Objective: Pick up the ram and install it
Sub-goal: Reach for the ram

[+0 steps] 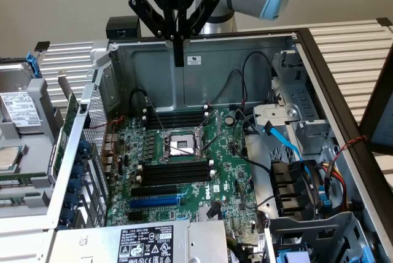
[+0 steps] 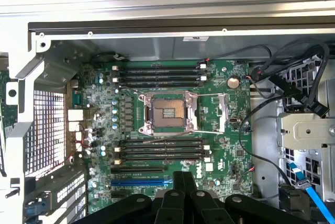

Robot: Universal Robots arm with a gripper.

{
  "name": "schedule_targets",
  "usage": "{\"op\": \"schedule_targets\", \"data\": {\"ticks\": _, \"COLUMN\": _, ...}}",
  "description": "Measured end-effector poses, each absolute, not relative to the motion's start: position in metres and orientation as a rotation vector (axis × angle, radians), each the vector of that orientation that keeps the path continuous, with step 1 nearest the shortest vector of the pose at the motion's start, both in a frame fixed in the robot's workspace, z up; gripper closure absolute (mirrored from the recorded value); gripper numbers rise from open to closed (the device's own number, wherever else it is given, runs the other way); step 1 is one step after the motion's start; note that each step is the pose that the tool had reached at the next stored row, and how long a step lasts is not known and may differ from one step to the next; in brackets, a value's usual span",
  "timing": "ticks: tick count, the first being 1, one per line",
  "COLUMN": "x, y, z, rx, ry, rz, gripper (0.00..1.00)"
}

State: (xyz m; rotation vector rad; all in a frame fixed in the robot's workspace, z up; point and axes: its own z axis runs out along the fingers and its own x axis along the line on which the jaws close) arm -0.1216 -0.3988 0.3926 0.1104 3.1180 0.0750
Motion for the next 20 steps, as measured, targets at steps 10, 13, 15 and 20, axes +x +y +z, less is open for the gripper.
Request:
{"op": "schedule_targets", "data": {"ticks": 10, "x": -0.142, "y": -0.399, "z": 0.393, "rx": 0.110, "ry": 3.118, "rz": 0.075, "gripper": 0.90}}
{"op": "schedule_targets", "data": {"ticks": 13, "x": -0.153, "y": -0.399, "z": 0.393, "rx": 0.111, "ry": 3.118, "rz": 0.075, "gripper": 0.90}}
{"op": "schedule_targets", "data": {"ticks": 15, "x": -0.162, "y": -0.399, "z": 0.393, "rx": 0.110, "ry": 3.118, "rz": 0.075, "gripper": 0.90}}
{"op": "schedule_targets", "data": {"ticks": 20, "x": -0.185, "y": -0.398, "z": 0.393, "rx": 0.111, "ry": 3.118, "rz": 0.075, "gripper": 0.90}}
